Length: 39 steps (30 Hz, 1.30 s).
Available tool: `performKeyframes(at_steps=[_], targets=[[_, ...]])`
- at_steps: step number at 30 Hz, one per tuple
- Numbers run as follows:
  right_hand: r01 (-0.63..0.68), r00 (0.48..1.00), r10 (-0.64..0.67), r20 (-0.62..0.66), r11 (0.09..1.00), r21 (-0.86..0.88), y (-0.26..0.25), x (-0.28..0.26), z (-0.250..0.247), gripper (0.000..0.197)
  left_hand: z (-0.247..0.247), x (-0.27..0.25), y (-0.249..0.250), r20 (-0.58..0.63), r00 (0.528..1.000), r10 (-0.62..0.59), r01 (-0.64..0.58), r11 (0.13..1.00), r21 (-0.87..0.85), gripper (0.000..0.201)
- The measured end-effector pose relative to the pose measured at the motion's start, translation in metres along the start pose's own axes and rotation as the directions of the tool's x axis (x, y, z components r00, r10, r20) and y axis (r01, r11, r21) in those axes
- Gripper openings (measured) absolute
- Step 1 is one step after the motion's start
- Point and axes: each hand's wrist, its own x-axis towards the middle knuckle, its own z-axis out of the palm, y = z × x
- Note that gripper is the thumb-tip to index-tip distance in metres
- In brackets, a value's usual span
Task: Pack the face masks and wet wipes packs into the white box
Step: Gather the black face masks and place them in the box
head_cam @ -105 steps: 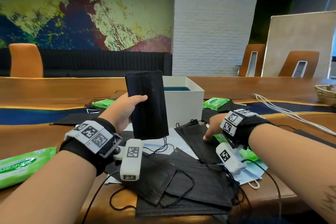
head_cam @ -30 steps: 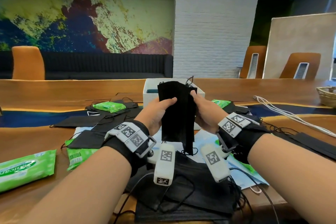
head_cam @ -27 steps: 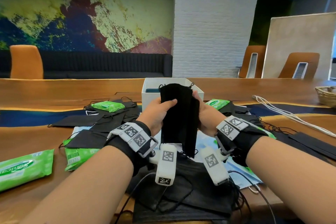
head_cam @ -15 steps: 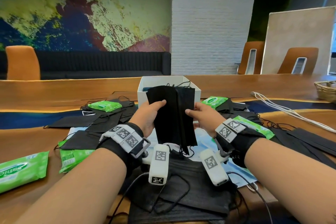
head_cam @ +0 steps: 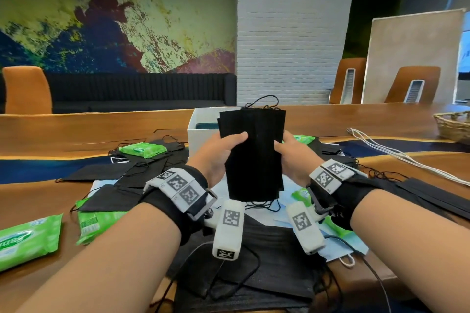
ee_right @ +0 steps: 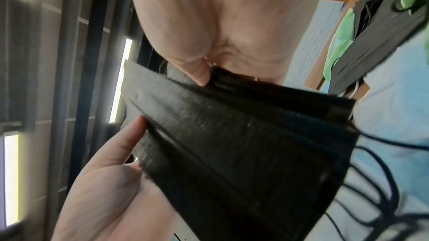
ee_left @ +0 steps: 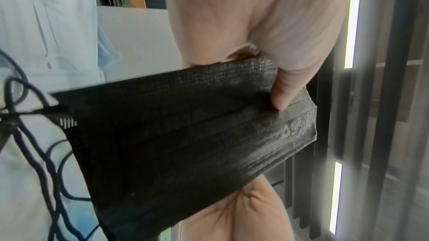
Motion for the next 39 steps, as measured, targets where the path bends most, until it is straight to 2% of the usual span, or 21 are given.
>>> performKeyframes(at_steps=[3, 7, 10, 12, 14, 16, 17, 19, 20, 23, 26, 29, 30, 32, 34, 36, 37, 39], targets=[[-0.01, 0.995, -0.005, 0.102, 0.99, 0.14, 0.002, -0.004, 0.006, 0.03, 0.006, 0.005, -0.006, -0.049, 0.999, 0.0, 0.0, 1.0, 0.007, 0.031], [-0.032, 0.981, -0.011, 0.194, 0.975, 0.22, -0.001, -0.012, 0.007, 0.037, 0.003, 0.009, -0.009, -0.114, 0.993, 0.032, -0.03, 0.999, 0.015, 0.016], [-0.064, 0.981, 0.018, 0.194, 0.97, 0.235, 0.003, -0.012, 0.004, 0.039, 0.001, 0.009, -0.011, -0.103, 0.994, 0.021, -0.02, 1.0, 0.009, 0.025], [-0.079, 0.969, 0.023, 0.247, 0.973, 0.217, 0.006, -0.014, 0.005, 0.054, 0.001, 0.01, -0.014, -0.08, 0.996, 0.038, -0.037, 0.999, 0.018, 0.03], [-0.026, 0.958, -0.037, 0.285, 0.977, 0.212, 0.011, -0.013, 0.009, 0.084, 0.003, 0.009, -0.017, -0.079, 0.993, 0.091, -0.092, 0.996, -0.007, 0.035], [0.056, 0.954, -0.118, 0.276, 0.973, 0.223, 0.015, -0.011, 0.012, 0.109, 0.006, 0.009, -0.02, -0.092, 0.985, 0.143, -0.15, 0.986, -0.078, 0.055], [0.089, 0.951, -0.15, 0.272, 0.97, 0.225, 0.018, -0.01, 0.013, 0.113, 0.007, 0.009, -0.022, -0.107, 0.983, 0.149, -0.161, 0.98, -0.114, 0.066], [0.129, 0.944, -0.193, 0.269, 0.963, 0.236, 0.021, -0.007, 0.013, 0.11, 0.01, 0.01, -0.025, -0.138, 0.984, 0.116, -0.137, 0.978, -0.156, 0.082], [0.132, 0.942, -0.2, 0.271, 0.96, 0.248, 0.023, -0.007, 0.013, 0.107, 0.01, 0.011, -0.027, -0.148, 0.985, 0.089, -0.114, 0.979, -0.168, 0.082], [0.116, 0.937, -0.195, 0.288, 0.956, 0.271, 0.027, -0.007, 0.013, 0.104, 0.013, 0.016, -0.03, -0.127, 0.989, 0.08, -0.096, 0.987, -0.126, 0.069], [0.107, 0.942, -0.188, 0.278, 0.953, 0.282, 0.03, -0.005, 0.014, 0.101, 0.015, 0.018, -0.03, -0.067, 0.988, 0.139, -0.145, 0.986, -0.088, 0.063], [0.089, 0.948, -0.182, 0.261, 0.939, 0.332, 0.028, -0.007, 0.013, 0.086, 0.015, 0.019, -0.026, -0.015, 0.99, 0.144, -0.144, 0.978, -0.148, 0.082], [0.093, 0.951, -0.184, 0.249, 0.938, 0.335, 0.027, -0.007, 0.011, 0.075, 0.014, 0.018, -0.025, -0.009, 0.989, 0.146, -0.146, 0.976, -0.162, 0.078], [0.103, 0.963, -0.177, 0.205, 0.94, 0.326, 0.026, -0.008, 0.006, 0.056, 0.009, 0.018, -0.023, -0.032, 0.988, 0.153, -0.157, 0.97, -0.185, 0.052], [0.102, 0.974, -0.161, 0.158, 0.94, 0.327, 0.025, -0.007, -0.001, 0.057, 0.003, 0.018, -0.02, -0.051, 0.986, 0.16, -0.167, 0.968, -0.188, 0.029], [0.094, 0.983, -0.138, 0.122, 0.944, 0.317, 0.022, -0.007, -0.007, 0.066, -0.001, 0.019, -0.02, -0.07, 0.982, 0.174, -0.183, 0.971, -0.157, 0.024], [0.094, 0.985, -0.133, 0.112, 0.949, 0.302, 0.021, -0.007, -0.009, 0.058, -0.002, 0.02, -0.02, -0.093, 0.977, 0.189, -0.201, 0.97, -0.14, 0.023], [0.099, 0.985, -0.135, 0.11, 0.954, 0.284, 0.019, -0.006, -0.013, 0.025, -0.003, 0.019, -0.022, -0.161, 0.962, 0.219, -0.24, 0.963, -0.12, 0.026]])
